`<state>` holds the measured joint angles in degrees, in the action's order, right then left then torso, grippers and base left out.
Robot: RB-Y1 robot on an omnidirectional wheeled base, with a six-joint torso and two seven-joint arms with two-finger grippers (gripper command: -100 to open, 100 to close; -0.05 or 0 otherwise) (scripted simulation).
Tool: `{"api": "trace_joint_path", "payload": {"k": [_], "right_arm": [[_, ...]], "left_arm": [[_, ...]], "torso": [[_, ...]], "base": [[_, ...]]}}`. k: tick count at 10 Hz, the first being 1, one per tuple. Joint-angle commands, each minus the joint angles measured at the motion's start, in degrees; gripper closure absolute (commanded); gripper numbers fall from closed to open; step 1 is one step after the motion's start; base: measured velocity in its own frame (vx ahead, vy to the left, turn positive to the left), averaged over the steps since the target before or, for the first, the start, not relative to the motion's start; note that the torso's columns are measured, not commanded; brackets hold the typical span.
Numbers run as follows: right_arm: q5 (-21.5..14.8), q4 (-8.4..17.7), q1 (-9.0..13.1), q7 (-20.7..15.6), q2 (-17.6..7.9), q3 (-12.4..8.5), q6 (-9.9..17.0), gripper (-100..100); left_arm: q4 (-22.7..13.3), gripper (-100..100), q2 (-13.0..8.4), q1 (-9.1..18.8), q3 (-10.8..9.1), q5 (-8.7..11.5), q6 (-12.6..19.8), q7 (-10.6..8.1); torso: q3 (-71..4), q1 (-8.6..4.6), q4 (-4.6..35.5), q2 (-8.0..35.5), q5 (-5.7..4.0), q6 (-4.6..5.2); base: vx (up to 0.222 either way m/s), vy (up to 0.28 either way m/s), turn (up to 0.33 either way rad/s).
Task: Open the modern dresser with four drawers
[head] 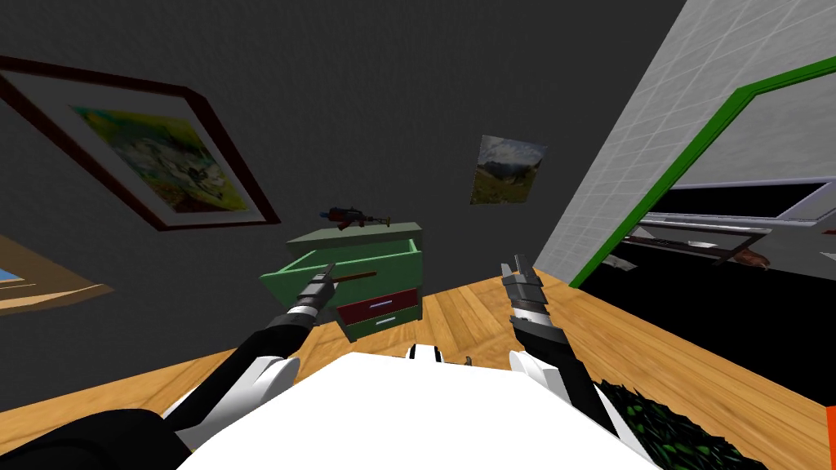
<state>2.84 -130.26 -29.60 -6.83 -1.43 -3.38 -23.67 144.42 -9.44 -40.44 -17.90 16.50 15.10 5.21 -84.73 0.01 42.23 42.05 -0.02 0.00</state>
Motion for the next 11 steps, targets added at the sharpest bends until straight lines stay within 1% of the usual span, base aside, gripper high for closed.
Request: {"api": "trace_joint_path", "payload": {"k": [1,4,5,6,11], "right_arm": [[0.0,0.0,0.0,0.0,0.0,0.0,0.0,0],[0.0,0.0,0.0,0.0,0.0,0.0,0.0,0],[0.0,0.0,0.0,0.0,0.0,0.0,0.0,0],[0.0,0.0,0.0,0.0,0.0,0.0,0.0,0],[0.0,0.0,0.0,0.0,0.0,0.0,0.0,0]], "left_arm": [[2.6,-100,-1.4,-1.4,-2.95,2.7,1.7,-0.89],[5.4,-100,-3.0,-2.5,-6.46,5.7,4.1,-1.93],[4.3,-100,-2.7,-2.2,-5.54,5.1,4.1,-1.74],[4.3,0,-2.7,-2.3,-5.66,5.2,4.4,-1.82],[3.9,0,-2.6,-2.5,-5.49,5.3,4.7,-1.84]], "torso": [[0.1,-0.07,0.0,0.1,-0.01,0.0],[0.3,-0.16,0.3,0.5,-0.2,-0.05],[0.3,-0.26,0.4,0.6,-0.32,-0.07],[0.3,-0.25,0.3,0.6,-0.23,-0.02],[0.2,-0.06,0.1,0.3,-0.04,0.0]], "base": [[0.042,-0.021,-0.019],[0.021,-0.024,-0.011],[0.007,-0.002,-0.008],[0.0,0.0,0.0],[0.0,0.0,0.0]]}}
